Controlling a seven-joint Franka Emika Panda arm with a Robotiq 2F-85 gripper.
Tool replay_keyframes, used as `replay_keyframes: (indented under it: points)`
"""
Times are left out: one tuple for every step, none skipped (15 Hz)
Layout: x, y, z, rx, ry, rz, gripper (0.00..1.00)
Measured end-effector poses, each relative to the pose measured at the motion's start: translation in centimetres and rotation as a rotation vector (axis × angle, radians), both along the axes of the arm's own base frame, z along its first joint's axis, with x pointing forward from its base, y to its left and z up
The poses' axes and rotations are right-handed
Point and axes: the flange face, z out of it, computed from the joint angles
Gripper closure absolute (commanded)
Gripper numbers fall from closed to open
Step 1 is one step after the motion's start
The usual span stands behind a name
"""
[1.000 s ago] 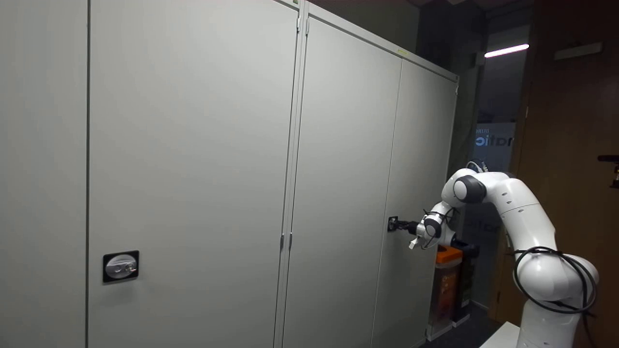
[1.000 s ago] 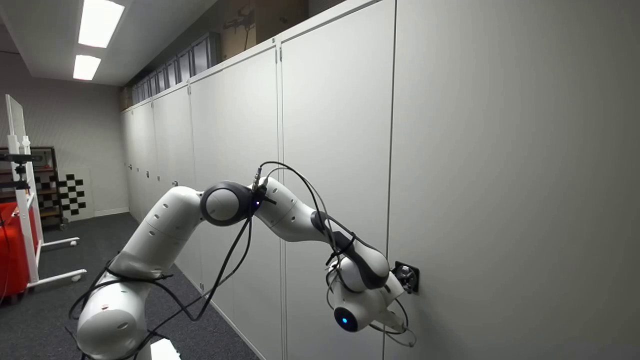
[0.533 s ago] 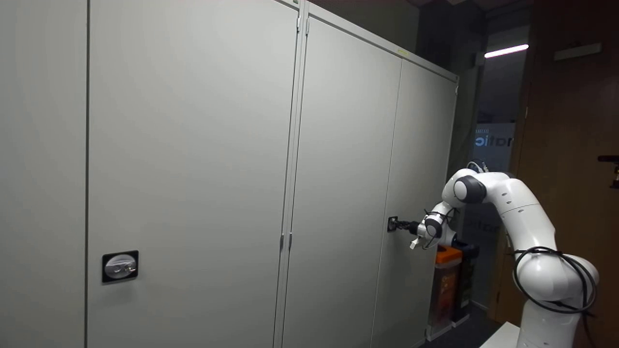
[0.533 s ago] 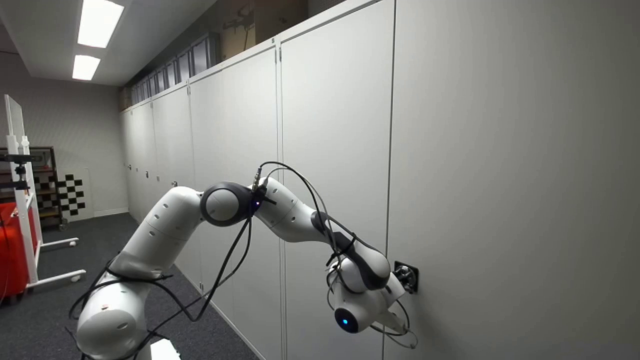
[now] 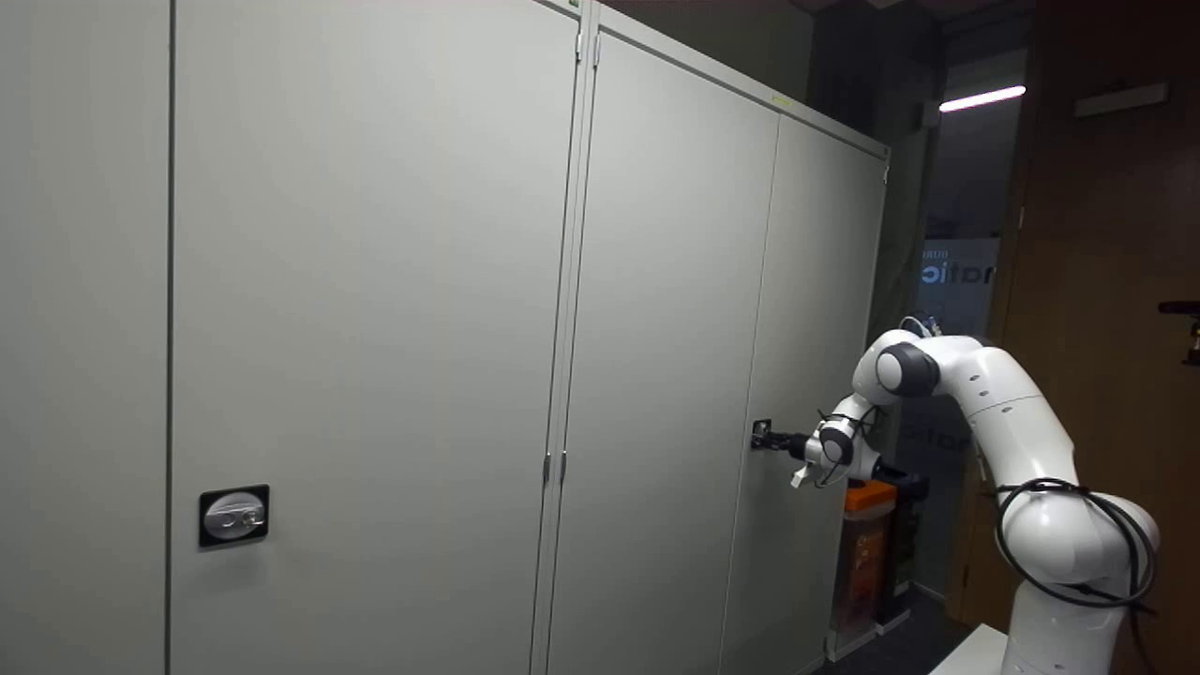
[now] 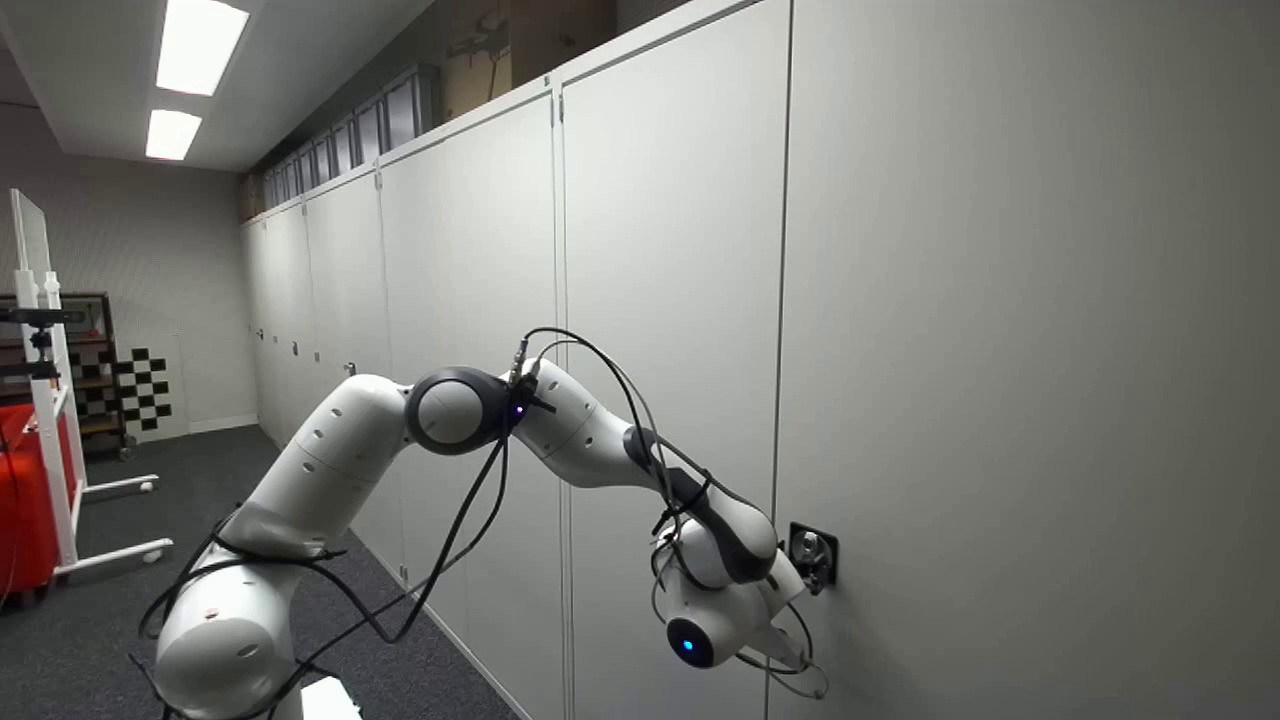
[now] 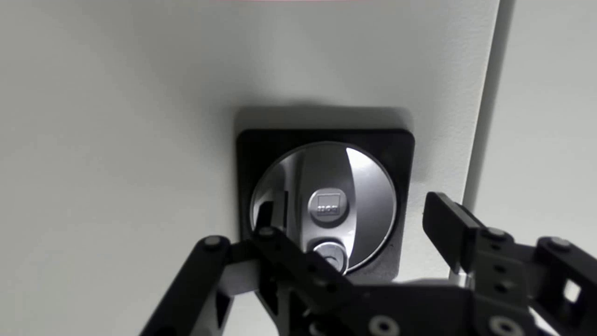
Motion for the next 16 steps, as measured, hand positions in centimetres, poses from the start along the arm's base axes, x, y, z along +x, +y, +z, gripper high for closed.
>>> replay_keyframes:
  points:
    - [0.1,0.1,0.0,0.0,0.001,0.002,0.58]
    - [0.0,0.0,0.0,0.0,0.001,-0.002,0.66]
    - [-0.1,-0.2,-0.1,-0.001,0.002,-0.004,0.68]
    - [-0.2,-0.3,0.0,-0.002,0.002,-0.006,0.74]
    - [-0.3,-0.5,0.0,-0.003,0.003,-0.01,0.83]
    - [-0.4,-0.8,0.0,-0.005,0.003,-0.014,0.9]
    - [-0.5,-1.0,0.0,-0.007,0.003,-0.017,0.94]
    - [-0.4,-1.1,0.0,-0.008,0.003,-0.017,0.92]
    - [-0.5,-1.1,0.0,-0.008,0.004,-0.018,0.92]
    - [-0.5,-1.1,0.0,-0.008,0.004,-0.019,0.92]
    - [-0.5,-1.1,0.0,-0.008,0.004,-0.019,0.92]
    - [-0.5,-1.1,0.0,-0.008,0.004,-0.019,0.92]
    - [-0.5,-1.1,0.0,-0.008,0.004,-0.019,0.92]
    - [-0.5,-1.1,0.0,-0.008,0.004,-0.019,0.92]
    - [-0.5,-1.1,0.0,-0.008,0.004,-0.019,0.92]
    - [-0.5,-1.1,0.0,-0.008,0.004,-0.019,0.92]
